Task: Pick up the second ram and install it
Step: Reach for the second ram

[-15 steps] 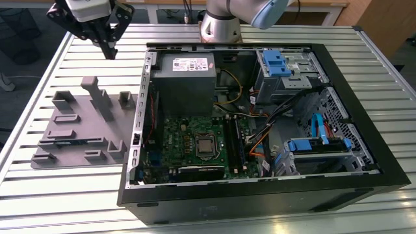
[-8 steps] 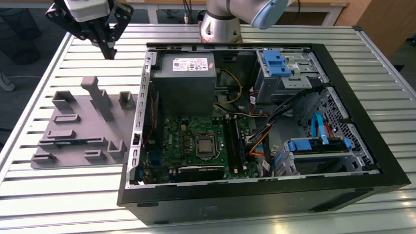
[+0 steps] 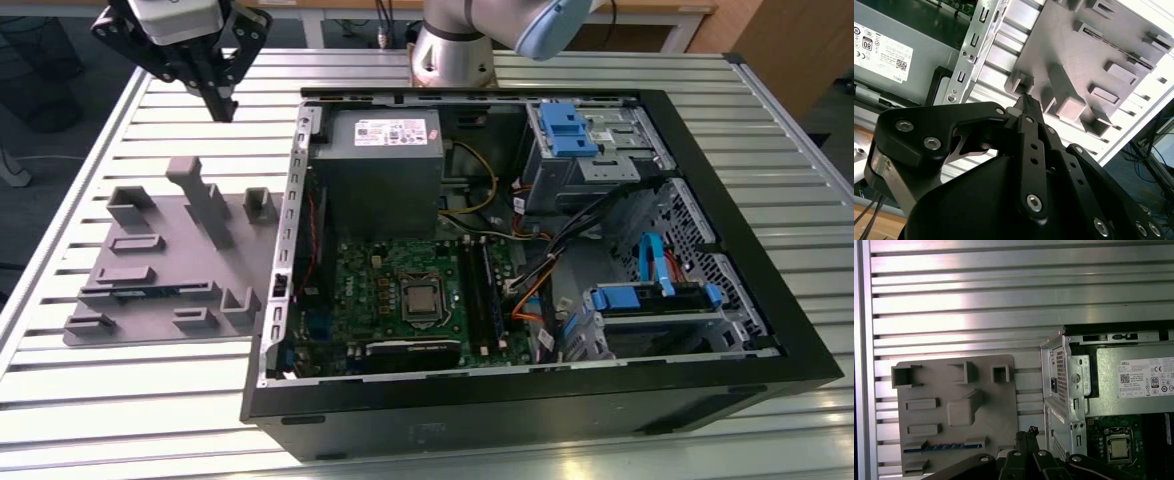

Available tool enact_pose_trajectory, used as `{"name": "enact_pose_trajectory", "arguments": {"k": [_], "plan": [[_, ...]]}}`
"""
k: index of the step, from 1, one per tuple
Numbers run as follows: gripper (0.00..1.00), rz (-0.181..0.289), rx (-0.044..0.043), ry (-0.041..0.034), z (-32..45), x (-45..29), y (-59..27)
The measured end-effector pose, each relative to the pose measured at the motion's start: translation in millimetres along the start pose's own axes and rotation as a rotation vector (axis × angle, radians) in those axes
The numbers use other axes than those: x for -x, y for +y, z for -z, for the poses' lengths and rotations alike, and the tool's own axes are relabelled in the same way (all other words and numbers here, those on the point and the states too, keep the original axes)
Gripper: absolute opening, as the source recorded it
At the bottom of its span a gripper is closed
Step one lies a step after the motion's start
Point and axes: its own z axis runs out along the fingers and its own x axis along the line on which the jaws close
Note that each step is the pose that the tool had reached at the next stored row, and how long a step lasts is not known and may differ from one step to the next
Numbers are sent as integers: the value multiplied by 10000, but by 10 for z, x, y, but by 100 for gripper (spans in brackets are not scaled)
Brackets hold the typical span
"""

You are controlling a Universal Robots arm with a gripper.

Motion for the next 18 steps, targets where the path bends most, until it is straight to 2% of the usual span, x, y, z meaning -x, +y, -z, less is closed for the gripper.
{"name": "enact_pose_trajectory", "arguments": {"k": [18], "plan": [[11,0,0,0,1,-41,-3]]}}
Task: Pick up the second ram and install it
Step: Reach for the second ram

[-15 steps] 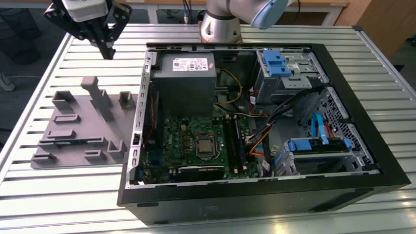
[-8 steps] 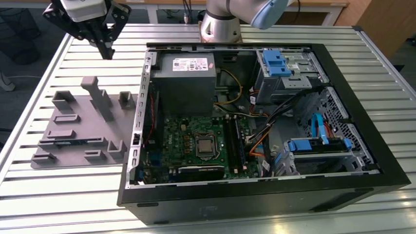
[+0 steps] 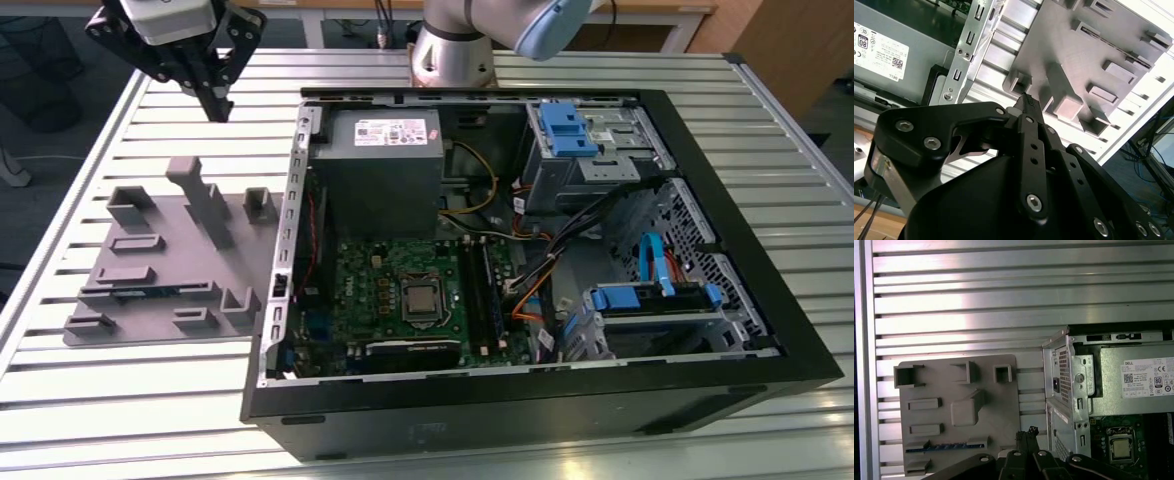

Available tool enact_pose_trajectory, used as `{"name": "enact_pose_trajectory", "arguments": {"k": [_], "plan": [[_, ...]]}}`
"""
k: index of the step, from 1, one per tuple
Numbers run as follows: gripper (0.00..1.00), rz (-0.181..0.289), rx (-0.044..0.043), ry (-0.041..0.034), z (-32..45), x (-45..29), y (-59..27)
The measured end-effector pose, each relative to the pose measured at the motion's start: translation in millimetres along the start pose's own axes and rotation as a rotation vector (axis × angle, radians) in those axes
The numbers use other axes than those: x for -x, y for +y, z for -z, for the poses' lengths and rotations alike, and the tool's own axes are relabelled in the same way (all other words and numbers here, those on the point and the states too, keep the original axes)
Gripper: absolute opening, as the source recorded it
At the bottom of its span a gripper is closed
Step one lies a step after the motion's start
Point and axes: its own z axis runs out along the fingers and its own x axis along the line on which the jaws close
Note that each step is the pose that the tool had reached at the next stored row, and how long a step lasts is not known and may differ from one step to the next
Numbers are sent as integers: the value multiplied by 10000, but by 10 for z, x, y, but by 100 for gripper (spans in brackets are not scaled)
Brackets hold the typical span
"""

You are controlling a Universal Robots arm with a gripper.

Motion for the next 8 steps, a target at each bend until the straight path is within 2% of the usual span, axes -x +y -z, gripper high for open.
{"name": "enact_pose_trajectory", "arguments": {"k": [8], "plan": [[11,0,-1,0,1,-21,-2]]}}
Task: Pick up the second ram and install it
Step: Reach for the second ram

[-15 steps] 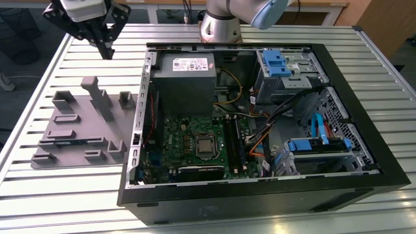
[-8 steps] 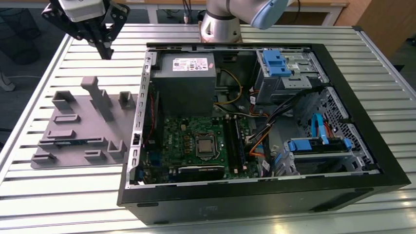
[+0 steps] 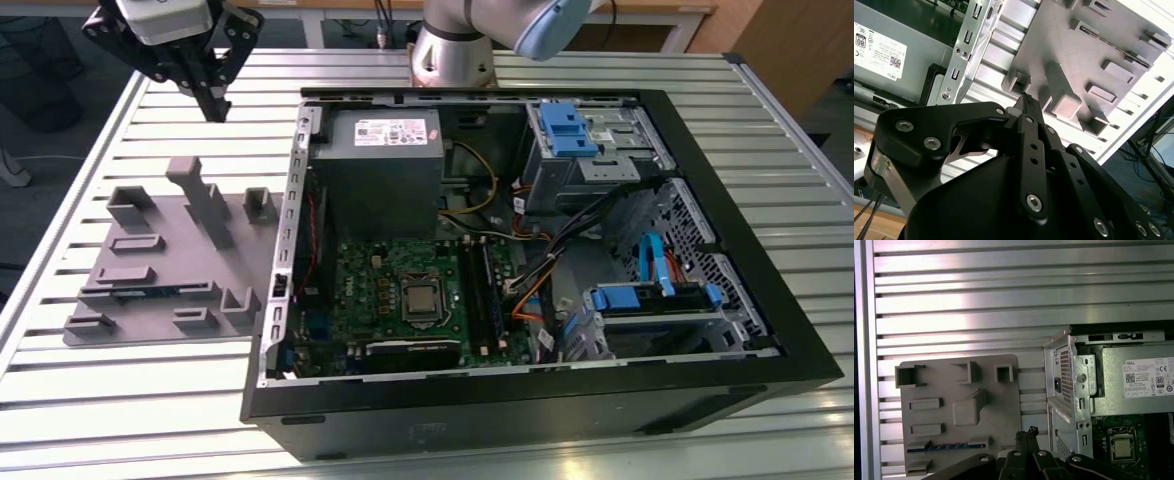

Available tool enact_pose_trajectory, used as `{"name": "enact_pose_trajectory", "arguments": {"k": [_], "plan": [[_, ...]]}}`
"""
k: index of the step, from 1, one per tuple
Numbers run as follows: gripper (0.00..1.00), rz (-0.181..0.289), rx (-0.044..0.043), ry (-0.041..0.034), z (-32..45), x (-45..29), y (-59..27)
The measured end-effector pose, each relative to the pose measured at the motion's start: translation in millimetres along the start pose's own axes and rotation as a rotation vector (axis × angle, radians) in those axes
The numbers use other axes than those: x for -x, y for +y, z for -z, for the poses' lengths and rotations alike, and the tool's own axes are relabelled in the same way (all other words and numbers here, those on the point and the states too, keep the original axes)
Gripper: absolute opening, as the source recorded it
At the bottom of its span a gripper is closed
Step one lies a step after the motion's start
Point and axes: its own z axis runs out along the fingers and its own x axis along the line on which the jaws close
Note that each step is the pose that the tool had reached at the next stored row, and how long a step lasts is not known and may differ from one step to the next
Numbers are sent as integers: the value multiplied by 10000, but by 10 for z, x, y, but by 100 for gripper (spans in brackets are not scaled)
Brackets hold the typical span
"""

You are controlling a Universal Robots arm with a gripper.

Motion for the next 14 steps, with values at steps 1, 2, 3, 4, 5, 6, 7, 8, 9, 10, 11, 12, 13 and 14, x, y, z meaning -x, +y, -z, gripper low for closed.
{"name": "enact_pose_trajectory", "arguments": {"k": [1,2,3,4,5,6,7,8,9,10,11,12,13,14], "plan": [[11,0,0,-1,0,-3,0],[11,0,0,0,0,-5,0],[11,0,1,0,0,-8,-1],[11,0,0,0,0,-10,-1],[11,0,0,0,0,-13,-1],[11,0,1,-1,0,-15,-1],[11,0,0,0,0,-18,-1],[11,0,0,0,0,-20,-1],[11,0,0,0,0,-23,-2],[11,0,0,0,1,-25,-2],[11,0,1,0,0,-28,-2],[11,0,0,-1,1,-30,-2],[11,0,1,-1,0,-33,-2],[11,0,0,0,1,-36,-3]]}}
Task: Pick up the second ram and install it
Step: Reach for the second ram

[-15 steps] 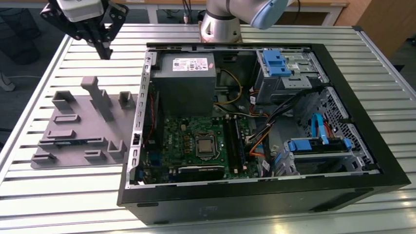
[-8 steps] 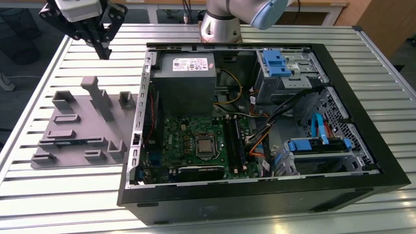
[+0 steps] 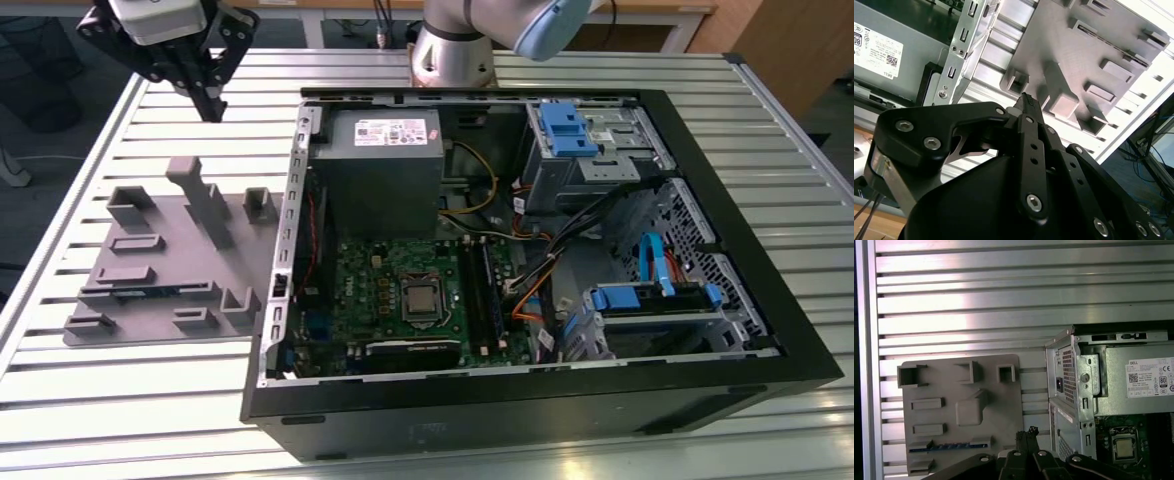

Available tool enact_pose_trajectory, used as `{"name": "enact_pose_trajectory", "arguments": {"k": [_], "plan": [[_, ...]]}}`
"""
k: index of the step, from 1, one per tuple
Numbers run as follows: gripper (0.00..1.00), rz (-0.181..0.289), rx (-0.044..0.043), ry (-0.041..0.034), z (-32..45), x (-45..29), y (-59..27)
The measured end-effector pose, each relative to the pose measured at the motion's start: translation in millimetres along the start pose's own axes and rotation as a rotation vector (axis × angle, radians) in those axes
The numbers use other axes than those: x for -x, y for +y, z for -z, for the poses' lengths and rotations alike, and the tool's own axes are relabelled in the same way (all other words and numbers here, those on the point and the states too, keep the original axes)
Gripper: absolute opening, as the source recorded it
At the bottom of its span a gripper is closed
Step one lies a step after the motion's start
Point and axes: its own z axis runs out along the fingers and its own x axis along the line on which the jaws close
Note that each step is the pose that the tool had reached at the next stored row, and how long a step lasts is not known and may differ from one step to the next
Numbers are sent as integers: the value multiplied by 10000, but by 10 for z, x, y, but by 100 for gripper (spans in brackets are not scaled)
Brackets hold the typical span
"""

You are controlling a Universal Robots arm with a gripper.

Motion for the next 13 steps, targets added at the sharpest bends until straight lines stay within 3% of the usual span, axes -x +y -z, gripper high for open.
{"name": "enact_pose_trajectory", "arguments": {"k": [13], "plan": [[11,0,0,-1,1,-33,-3]]}}
